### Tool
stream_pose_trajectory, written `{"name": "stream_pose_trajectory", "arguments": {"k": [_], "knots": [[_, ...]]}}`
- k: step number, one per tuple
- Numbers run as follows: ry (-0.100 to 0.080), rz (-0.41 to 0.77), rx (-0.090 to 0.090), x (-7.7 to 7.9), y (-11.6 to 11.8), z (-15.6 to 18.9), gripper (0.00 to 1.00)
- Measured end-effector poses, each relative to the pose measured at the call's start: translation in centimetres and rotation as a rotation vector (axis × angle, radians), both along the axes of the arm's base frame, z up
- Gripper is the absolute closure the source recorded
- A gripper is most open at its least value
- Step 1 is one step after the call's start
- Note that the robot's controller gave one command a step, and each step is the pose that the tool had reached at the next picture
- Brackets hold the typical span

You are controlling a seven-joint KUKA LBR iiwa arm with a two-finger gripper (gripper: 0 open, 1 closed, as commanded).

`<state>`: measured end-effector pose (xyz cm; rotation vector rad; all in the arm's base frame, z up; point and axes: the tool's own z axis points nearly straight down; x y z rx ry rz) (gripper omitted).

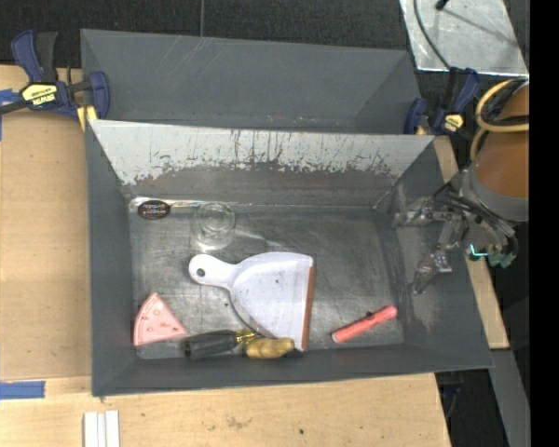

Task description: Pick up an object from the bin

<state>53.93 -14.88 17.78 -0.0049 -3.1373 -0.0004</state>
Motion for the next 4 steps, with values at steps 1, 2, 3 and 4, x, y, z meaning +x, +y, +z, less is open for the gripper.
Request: {"name": "stream_pose_trajectory", "arguments": {"k": [1,2,3,4], "knots": [[-0.008,0.002,-0.002,0.2,0.0,0.4,0.0],[-0.015,0.062,-0.004,-0.7,0.6,-2.6,0.0],[-0.01,0.093,-0.001,-1.8,0.8,-4.4,0.0],[-0.006,0.16,-0.001,2.0,-0.1,-5.3,0.0]]}}
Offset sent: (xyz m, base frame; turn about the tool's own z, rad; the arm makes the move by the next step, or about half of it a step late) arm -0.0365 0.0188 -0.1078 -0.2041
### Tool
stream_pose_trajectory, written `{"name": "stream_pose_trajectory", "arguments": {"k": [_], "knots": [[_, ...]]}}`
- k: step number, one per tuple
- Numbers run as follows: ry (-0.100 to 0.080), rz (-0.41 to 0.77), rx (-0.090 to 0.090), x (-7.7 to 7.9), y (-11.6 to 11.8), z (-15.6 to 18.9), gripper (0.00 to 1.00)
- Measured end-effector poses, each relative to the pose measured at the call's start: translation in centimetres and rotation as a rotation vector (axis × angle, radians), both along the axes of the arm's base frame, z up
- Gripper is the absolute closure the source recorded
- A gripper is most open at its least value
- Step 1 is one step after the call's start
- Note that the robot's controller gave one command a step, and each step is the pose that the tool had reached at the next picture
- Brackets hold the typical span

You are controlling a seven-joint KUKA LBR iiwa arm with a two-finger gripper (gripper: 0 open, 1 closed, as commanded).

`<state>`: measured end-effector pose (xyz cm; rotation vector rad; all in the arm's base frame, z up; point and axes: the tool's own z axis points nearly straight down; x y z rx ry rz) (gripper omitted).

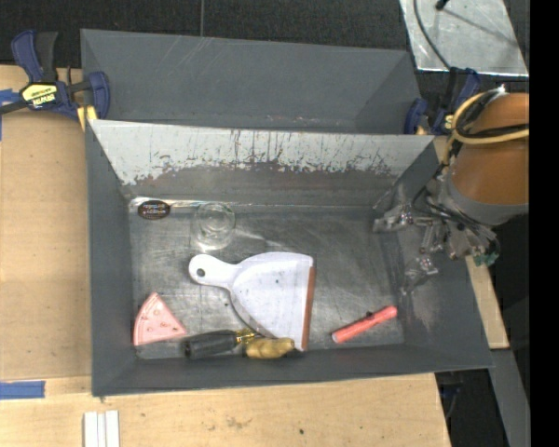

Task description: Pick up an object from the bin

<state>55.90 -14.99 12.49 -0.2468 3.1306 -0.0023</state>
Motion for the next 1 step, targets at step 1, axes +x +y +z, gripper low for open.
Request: {"name": "stream_pose_trajectory", "arguments": {"k": [1], "knots": [[-0.014,0.189,-0.003,1.41,1.22,-1.55,0.0]]}}
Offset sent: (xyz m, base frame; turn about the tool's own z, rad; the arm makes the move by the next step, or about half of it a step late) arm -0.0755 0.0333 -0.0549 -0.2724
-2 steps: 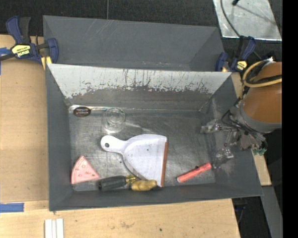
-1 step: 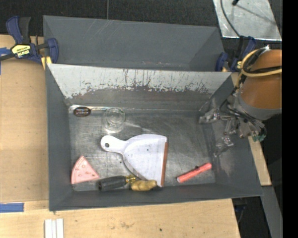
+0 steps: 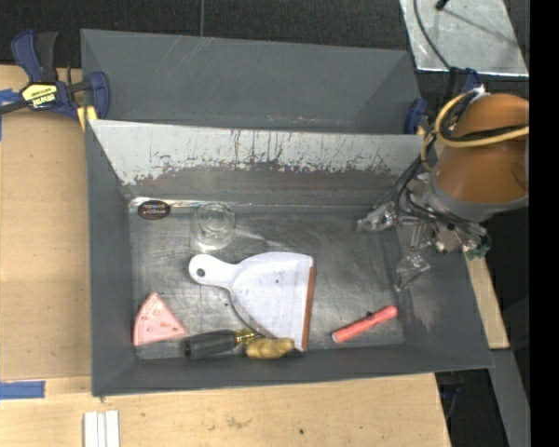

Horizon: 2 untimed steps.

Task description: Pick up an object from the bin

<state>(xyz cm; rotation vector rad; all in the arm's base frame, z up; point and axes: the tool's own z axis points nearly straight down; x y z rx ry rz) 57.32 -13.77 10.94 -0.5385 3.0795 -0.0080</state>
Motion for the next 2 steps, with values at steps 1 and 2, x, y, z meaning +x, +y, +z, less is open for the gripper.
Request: {"name": "stream_pose_trajectory", "arguments": {"k": [1,2], "knots": [[0.011,0.082,0.001,-7.1,1.5,-2.9,0.0],[-0.001,0.104,0.001,-5.6,7.3,-3.3,1.0]]}}
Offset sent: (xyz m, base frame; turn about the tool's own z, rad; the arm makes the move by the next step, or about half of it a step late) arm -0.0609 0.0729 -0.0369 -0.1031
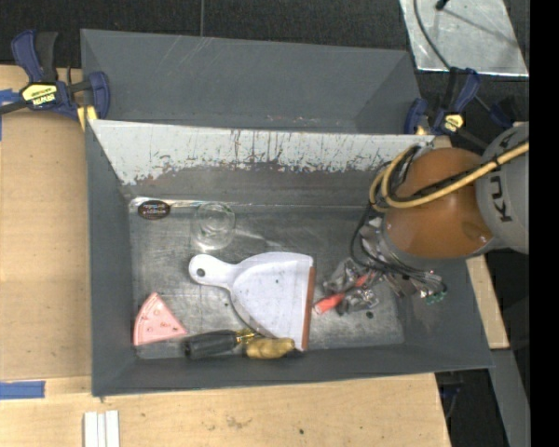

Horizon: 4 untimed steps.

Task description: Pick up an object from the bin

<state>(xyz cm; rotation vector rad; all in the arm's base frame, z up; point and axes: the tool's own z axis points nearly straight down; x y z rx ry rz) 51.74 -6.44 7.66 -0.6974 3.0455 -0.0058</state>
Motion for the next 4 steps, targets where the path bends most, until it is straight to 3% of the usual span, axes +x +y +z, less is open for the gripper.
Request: {"name": "stream_pose_trajectory", "arguments": {"k": [1,2,3,4], "knots": [[0.0,0.0,0.0,0.0,0.0,0.0,1.0],[0.015,0.048,-0.001,1.1,-1.7,9.4,1.0],[0.015,0.048,-0.001,1.1,-1.7,9.4,1.0],[0.017,0.029,0.0,0.9,-2.3,11.9,1.0]]}}
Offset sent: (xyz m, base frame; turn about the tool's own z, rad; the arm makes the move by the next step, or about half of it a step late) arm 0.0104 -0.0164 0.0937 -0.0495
